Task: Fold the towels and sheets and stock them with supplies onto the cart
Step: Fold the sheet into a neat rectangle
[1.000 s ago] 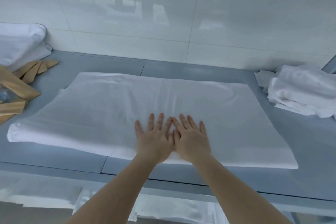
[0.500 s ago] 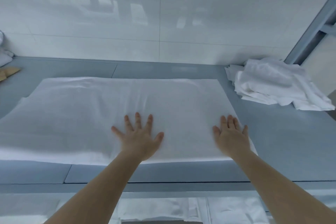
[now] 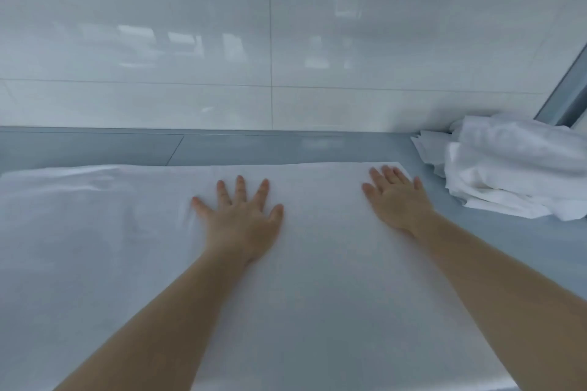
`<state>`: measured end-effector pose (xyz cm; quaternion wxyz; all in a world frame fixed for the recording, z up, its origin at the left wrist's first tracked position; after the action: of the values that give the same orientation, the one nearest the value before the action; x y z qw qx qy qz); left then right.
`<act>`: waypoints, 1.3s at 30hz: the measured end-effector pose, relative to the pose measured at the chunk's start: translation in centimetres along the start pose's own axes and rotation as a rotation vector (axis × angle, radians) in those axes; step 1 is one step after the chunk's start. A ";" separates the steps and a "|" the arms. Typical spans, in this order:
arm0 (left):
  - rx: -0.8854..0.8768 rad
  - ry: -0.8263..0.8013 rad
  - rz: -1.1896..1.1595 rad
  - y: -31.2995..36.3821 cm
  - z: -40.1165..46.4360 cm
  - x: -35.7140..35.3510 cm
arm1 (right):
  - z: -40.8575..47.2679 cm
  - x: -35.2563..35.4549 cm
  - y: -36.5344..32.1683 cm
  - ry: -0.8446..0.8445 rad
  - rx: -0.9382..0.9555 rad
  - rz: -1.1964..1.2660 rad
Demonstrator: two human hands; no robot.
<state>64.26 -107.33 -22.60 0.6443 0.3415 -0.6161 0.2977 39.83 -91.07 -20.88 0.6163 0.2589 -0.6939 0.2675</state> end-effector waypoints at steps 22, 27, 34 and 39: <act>-0.122 0.200 -0.056 1.3 -2.6 2.5 | -7.6 -2.2 -5.3 0.039 0.044 0.046; -0.128 0.003 -0.102 0.9 -4.3 2.0 | -14.3 -2.7 -11.1 0.014 0.162 0.039; -0.059 -0.135 -0.010 -4.1 -10.5 1.9 | -19.3 -3.4 -16.0 0.000 0.261 0.064; 0.072 -0.209 0.017 -12.7 -14.3 2.5 | -19.8 -3.0 -16.1 -0.046 0.228 0.065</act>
<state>83.12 -103.34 -21.11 0.5613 0.3884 -0.6718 0.2877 65.40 -88.98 -21.08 0.5578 0.3106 -0.6810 0.3586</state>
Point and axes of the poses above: each hand's wrist, its own z-axis towards the middle knuckle, its own x-axis out of the back of the hand, y = z × x, the point moved 4 cm from there along z, towards the middle knuckle
